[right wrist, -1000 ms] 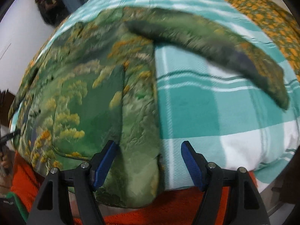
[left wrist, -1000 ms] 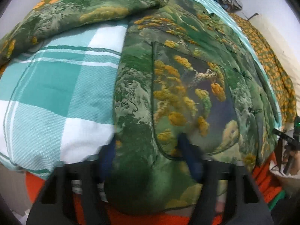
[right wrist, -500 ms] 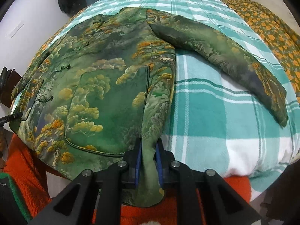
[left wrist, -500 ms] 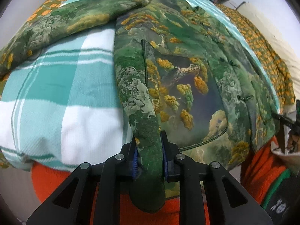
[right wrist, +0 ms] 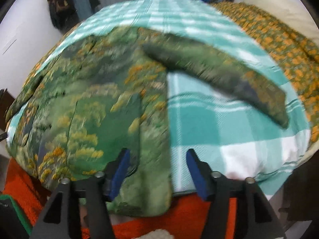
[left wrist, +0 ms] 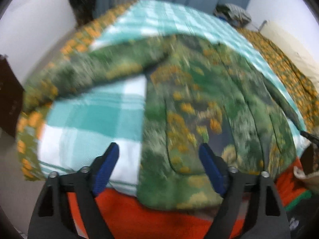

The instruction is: Fold large clothes

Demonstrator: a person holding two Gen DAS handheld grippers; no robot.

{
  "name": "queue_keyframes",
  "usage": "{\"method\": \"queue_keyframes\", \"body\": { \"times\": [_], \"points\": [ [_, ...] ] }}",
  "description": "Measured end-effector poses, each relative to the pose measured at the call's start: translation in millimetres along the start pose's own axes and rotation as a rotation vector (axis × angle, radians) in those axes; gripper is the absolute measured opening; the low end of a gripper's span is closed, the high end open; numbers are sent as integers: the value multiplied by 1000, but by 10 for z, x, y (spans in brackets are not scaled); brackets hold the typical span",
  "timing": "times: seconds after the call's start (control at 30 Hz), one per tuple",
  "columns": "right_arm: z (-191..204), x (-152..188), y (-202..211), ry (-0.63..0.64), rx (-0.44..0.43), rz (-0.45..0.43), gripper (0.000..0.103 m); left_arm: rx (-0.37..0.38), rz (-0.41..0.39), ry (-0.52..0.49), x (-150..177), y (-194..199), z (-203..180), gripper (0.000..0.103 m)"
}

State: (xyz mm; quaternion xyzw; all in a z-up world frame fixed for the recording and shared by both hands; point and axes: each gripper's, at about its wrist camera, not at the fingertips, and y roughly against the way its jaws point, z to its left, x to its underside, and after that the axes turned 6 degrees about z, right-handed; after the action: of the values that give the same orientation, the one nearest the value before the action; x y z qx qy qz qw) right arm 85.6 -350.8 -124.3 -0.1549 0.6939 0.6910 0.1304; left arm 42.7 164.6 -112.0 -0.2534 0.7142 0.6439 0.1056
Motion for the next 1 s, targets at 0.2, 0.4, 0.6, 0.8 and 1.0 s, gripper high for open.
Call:
{"method": "queue_keyframes", "body": {
  "times": [0.2,0.4,0.6,0.8,1.0],
  "points": [
    [-137,-191,39,-91,25,-56,64,-62,-224,45,-296,137,-208,92],
    [-475,-273,37,-163,30,-133,64,-87,-225,16,-588,-103,-545,92],
    [-1573,-210,-147,-537,-61,-191,64,-39,-123,-32,-511,-264,-768,93],
    [-2442,-32,-720,-906,-200,-177,64,-51,-52,-45,-394,-305,-833,94],
    [-2731,-14,-982,-1110,-210,-250,60,-52,-51,6,-353,-210,-700,95]
  ]
}}
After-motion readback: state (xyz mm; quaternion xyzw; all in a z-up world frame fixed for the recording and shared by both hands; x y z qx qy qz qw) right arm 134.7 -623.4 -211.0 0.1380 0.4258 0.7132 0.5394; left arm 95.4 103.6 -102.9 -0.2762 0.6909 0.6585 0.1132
